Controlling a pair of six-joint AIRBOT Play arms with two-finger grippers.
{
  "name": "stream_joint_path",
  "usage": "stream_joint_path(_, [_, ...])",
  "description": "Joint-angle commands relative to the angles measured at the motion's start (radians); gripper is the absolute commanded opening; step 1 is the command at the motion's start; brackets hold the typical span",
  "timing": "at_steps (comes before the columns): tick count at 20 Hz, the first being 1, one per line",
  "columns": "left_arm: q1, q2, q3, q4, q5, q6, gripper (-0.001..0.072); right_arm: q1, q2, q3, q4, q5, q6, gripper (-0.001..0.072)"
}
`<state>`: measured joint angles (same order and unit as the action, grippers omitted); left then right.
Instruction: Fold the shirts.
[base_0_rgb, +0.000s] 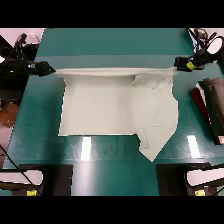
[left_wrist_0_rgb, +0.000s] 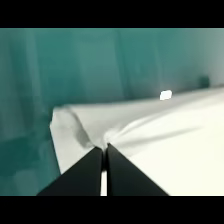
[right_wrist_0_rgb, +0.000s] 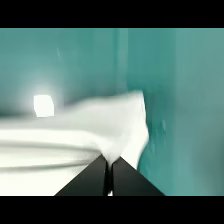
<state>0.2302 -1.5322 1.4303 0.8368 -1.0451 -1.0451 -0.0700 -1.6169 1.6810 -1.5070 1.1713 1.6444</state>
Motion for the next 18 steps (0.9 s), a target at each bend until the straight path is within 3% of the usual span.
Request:
stream_joint_path(1, [0.000, -0.009, -0.007, 0.190, -0.153, -0.106, 0.0021, 0.029, -0.005, 0.000, -0.099, 0.201, -0.006, 0.0012])
stream_joint_path(4, [0.000, -0.012, -0.054, 0.204, -0.168, -0.111, 0.0020, 0.049, -0.003, -0.056, -0.127, 0.255, -0.003, 0.0012])
stream_joint_path(13, [0.000, -0.013, -0.139, 0.200, -0.175, -0.131, 0.0022, 0.050, -0.002, -0.188, -0.108, 0.232, 0.030, 0.0023])
stream_joint_path(14, [0.000, -0.012, -0.139, 0.200, -0.177, -0.143, 0.0024, 0.050, -0.001, -0.185, -0.108, 0.241, 0.029, 0.0096])
stream_joint_path(15, [0.000, -0.012, -0.139, 0.200, -0.184, -0.145, 0.0128, 0.049, -0.001, -0.183, -0.108, 0.251, 0.021, 0.0278])
stream_joint_path(16, [0.000, -0.012, -0.139, 0.200, -0.196, -0.152, 0.0356, 0.049, 0.000, -0.183, -0.107, 0.263, 0.013, 0.0346])
stream_joint_path(17, [0.002, -0.012, -0.138, 0.201, -0.212, -0.161, 0.0463, 0.048, 0.003, -0.183, -0.108, 0.278, 0.009, 0.0347])
stream_joint_path(18, [0.003, -0.010, -0.138, 0.201, -0.234, -0.162, 0.0465, 0.047, 0.011, -0.183, -0.098, 0.298, -0.004, 0.0345])
